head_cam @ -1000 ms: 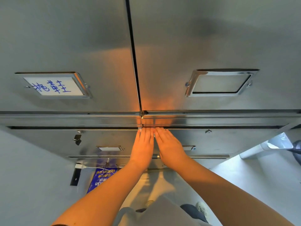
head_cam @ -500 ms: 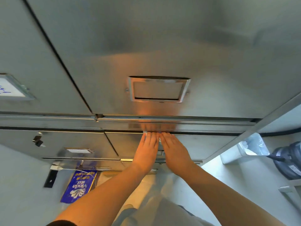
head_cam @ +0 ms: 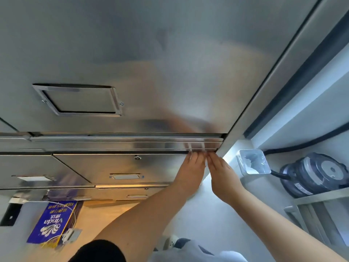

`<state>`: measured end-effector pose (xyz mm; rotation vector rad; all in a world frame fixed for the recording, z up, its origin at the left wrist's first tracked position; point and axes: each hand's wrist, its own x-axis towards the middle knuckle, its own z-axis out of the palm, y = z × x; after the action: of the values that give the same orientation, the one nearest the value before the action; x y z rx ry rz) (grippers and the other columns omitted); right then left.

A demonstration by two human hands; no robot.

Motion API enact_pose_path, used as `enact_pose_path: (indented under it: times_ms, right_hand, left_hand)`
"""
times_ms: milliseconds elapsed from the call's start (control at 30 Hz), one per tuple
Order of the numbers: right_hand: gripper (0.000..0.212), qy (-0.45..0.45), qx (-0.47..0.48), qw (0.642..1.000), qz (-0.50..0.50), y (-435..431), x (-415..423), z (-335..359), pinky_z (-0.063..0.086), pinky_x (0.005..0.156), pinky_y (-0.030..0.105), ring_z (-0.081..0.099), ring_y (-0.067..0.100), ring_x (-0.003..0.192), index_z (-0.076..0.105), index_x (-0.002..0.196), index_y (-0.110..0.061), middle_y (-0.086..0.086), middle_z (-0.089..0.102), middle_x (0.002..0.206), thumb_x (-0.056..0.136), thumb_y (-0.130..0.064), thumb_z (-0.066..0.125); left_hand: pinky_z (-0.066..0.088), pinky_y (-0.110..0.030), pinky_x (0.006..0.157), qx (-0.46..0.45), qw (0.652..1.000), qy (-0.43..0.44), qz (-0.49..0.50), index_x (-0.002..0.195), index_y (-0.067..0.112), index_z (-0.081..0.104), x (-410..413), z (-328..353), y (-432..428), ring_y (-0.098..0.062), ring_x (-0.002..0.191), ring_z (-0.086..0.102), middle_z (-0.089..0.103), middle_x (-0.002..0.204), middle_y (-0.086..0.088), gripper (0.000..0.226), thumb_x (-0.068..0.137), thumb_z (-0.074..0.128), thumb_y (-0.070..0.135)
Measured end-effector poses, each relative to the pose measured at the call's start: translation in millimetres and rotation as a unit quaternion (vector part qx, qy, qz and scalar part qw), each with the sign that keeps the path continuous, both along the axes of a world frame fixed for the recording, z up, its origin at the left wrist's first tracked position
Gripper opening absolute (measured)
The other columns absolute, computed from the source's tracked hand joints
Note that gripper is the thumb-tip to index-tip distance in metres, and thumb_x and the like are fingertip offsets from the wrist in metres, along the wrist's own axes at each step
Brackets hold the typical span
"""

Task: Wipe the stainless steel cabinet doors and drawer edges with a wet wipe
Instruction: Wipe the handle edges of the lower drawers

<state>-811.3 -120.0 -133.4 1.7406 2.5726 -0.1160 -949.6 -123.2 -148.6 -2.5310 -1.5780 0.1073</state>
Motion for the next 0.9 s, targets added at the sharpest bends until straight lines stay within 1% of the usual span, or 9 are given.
enact_pose_path:
  times_ms: [100,267,400,467,567,667,767,833,900]
  right_hand:
    - [0.079,0.025,0.0,1.0,-0.002,-2,-3,1,0.049,0.089,0.041,0.062,0.036,0.108,0.056,0.121,0.011,0.023,0.058,0.124,0.044,0.006,0.074]
    - [0.075,0.047,0.005,0.999,-0.007,-4,-15,-7,0.043,0.1,0.044,0.048,0.041,0.123,0.047,0.126,0.017,0.03,0.048,0.133,0.056,0.005,0.067]
    - [0.079,0.037,0.002,0.999,-0.001,-6,-31,-7,0.05,0.088,0.043,0.053,0.044,0.117,0.052,0.12,0.018,0.031,0.052,0.127,0.044,0.005,0.072]
    - [0.08,0.032,0.004,0.999,0.009,-8,-47,-5,0.05,0.088,0.045,0.054,0.044,0.115,0.053,0.119,0.018,0.031,0.053,0.125,0.043,0.005,0.073]
    - [0.082,0.032,0.013,0.999,0.006,-13,-82,-5,0.047,0.091,0.048,0.054,0.045,0.115,0.052,0.12,0.018,0.033,0.053,0.125,0.042,0.006,0.073]
    - [0.083,0.066,0.025,0.997,-0.011,-21,-130,-11,0.042,0.099,0.044,0.049,0.04,0.124,0.044,0.132,0.011,0.027,0.045,0.137,0.056,0.0,0.077]
    - [0.079,0.074,0.013,0.997,-0.023,-30,-174,-15,0.019,0.114,0.031,0.021,0.025,0.143,0.013,0.149,-0.005,0.012,0.014,0.156,0.086,-0.016,0.06]
    - [0.077,0.076,0.007,0.997,-0.028,-35,-213,-13,0.027,0.11,0.034,0.033,0.029,0.137,0.026,0.144,0.001,0.017,0.027,0.151,0.079,-0.009,0.066]
    - [0.076,0.082,0.011,0.996,-0.018,-42,-254,-11,0.047,0.094,0.043,0.056,0.037,0.116,0.051,0.126,0.011,0.026,0.052,0.13,0.057,0.003,0.08]
  left_hand:
    - [0.02,-0.041,0.115,0.016,1.0,0.021,-0.004,0.144,0.002,0.027,-4,-1,1,-0.031,0.132,0.033,0.034,0.144,-0.015,0.061,0.092,0.051,0.021]
    - [0.028,-0.036,0.111,0.012,0.999,0.025,-0.015,0.143,0.005,0.032,-13,-3,4,-0.025,0.125,0.042,0.044,0.138,-0.009,0.062,0.089,0.054,0.025]
    - [0.024,-0.036,0.113,0.005,0.999,0.033,-0.002,0.145,0.004,0.026,-33,-5,2,-0.026,0.131,0.036,0.038,0.143,-0.009,0.071,0.087,0.057,0.03]
    - [0.025,-0.035,0.112,0.006,1.0,0.027,0.01,0.145,0.005,0.028,-49,-2,-2,-0.024,0.129,0.038,0.041,0.141,-0.008,0.073,0.085,0.06,0.031]
    - [0.023,-0.037,0.113,0.011,1.0,0.009,0.008,0.146,0.005,0.025,-83,-7,-8,-0.026,0.132,0.034,0.036,0.144,-0.01,0.068,0.088,0.058,0.019]
    - [0.021,-0.037,0.114,0.013,1.0,0.011,0.014,0.147,0.006,0.024,-129,-9,-15,-0.026,0.134,0.032,0.034,0.146,-0.01,0.07,0.088,0.06,0.017]
    - [0.016,-0.038,0.115,0.015,1.0,0.012,0.005,0.148,0.005,0.014,-172,-11,-20,-0.028,0.136,0.026,0.027,0.148,-0.011,0.07,0.092,0.054,0.013]
    - [0.018,-0.037,0.117,0.018,0.999,0.04,-0.002,0.148,0.003,0.016,-212,-10,-26,-0.028,0.134,0.028,0.029,0.146,-0.011,0.069,0.091,0.053,0.015]
    - [0.022,-0.037,0.115,0.023,0.996,0.079,-0.021,0.145,0.0,0.023,-252,-5,-32,-0.028,0.129,0.035,0.037,0.141,-0.012,0.066,0.09,0.053,0.019]
